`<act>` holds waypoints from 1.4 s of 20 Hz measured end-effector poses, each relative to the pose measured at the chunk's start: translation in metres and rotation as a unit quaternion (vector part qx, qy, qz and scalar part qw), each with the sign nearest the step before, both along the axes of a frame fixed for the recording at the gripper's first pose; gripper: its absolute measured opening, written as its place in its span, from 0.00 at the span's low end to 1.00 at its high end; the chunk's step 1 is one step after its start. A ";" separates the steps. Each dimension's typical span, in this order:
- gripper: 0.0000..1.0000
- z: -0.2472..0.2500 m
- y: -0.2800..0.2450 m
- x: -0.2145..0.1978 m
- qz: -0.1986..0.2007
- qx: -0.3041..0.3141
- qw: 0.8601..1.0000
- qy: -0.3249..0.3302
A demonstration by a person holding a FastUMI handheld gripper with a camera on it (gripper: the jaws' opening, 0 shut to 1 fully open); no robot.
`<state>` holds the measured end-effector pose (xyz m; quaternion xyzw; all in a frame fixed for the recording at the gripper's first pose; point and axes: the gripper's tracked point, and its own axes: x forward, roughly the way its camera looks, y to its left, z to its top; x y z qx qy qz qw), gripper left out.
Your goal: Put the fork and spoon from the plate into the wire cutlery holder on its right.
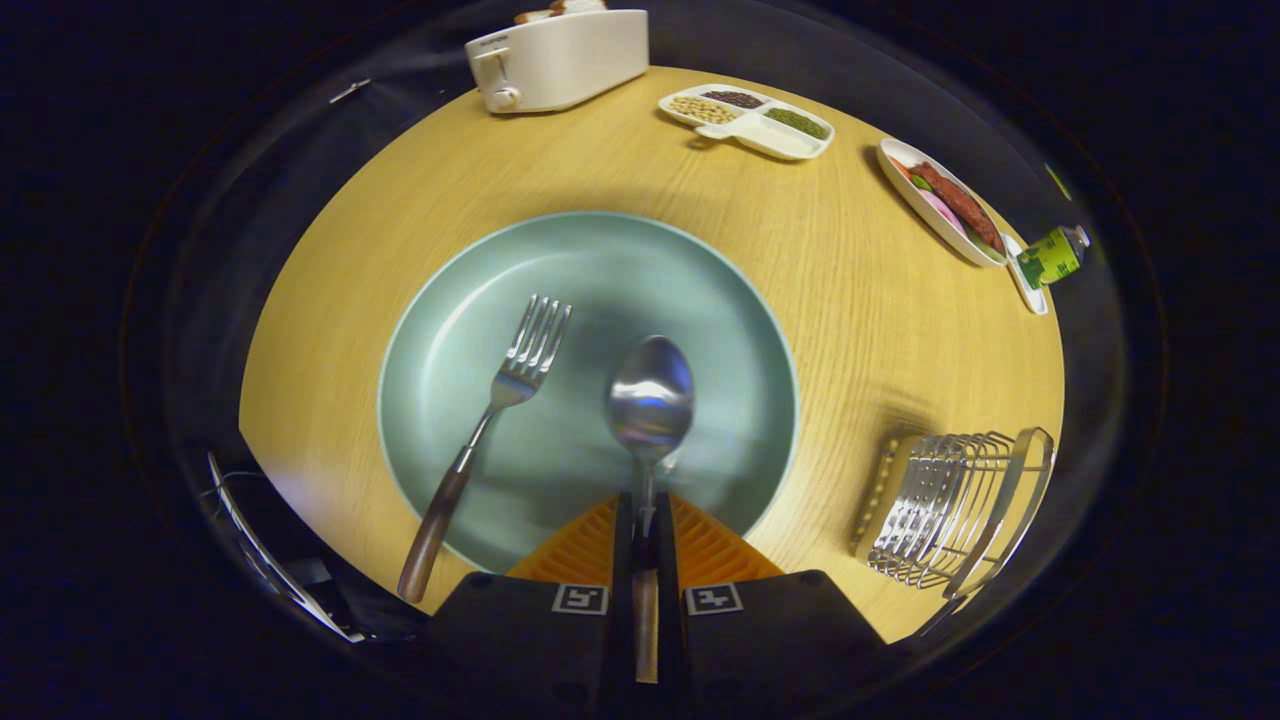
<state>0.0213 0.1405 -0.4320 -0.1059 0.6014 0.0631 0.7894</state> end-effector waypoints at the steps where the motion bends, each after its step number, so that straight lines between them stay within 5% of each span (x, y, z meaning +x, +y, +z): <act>1: 0.11 -0.002 0.000 0.002 -0.007 0.007 1.000 0.003; 17: 0.09 0.091 -0.016 -0.002 -0.039 0.122 0.992 -0.018; 28: 0.09 0.177 -0.110 0.000 -0.066 0.133 0.987 -0.067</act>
